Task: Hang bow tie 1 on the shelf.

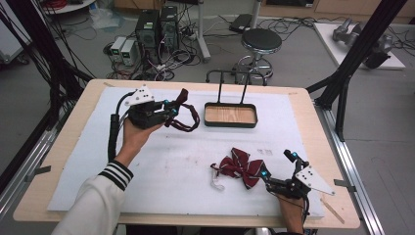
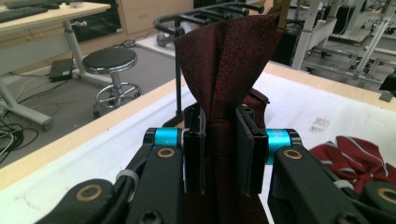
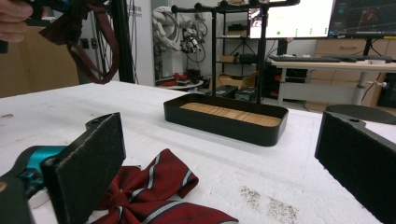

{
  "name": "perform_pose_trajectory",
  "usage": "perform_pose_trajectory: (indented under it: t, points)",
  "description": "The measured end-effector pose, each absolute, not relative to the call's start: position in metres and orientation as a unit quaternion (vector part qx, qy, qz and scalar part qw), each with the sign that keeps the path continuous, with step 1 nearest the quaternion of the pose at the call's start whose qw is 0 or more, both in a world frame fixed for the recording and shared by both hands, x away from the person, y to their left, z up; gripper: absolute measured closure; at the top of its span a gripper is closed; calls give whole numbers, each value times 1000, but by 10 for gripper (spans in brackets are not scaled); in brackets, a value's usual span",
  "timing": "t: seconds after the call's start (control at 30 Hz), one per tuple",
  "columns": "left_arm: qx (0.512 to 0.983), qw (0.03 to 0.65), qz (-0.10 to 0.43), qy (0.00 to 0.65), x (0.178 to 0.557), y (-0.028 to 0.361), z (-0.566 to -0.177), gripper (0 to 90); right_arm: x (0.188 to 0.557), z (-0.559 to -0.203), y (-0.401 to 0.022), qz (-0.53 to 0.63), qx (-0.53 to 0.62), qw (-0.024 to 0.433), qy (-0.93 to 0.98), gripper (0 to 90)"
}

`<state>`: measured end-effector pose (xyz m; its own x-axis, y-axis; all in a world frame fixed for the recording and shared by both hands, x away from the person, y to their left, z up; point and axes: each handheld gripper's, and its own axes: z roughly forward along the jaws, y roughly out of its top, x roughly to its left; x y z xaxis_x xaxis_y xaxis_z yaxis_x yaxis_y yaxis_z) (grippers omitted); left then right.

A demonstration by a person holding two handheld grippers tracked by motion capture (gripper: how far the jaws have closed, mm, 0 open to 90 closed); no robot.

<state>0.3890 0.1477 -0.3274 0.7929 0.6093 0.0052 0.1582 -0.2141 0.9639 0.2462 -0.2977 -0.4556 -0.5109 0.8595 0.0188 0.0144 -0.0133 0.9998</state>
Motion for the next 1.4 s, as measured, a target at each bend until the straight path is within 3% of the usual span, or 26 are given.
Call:
perform_pose_trajectory:
  t: [1.4]
  points:
    - [746, 565, 222, 274, 440, 86, -288, 752, 247, -456, -299, 618, 357, 343, 611, 7]
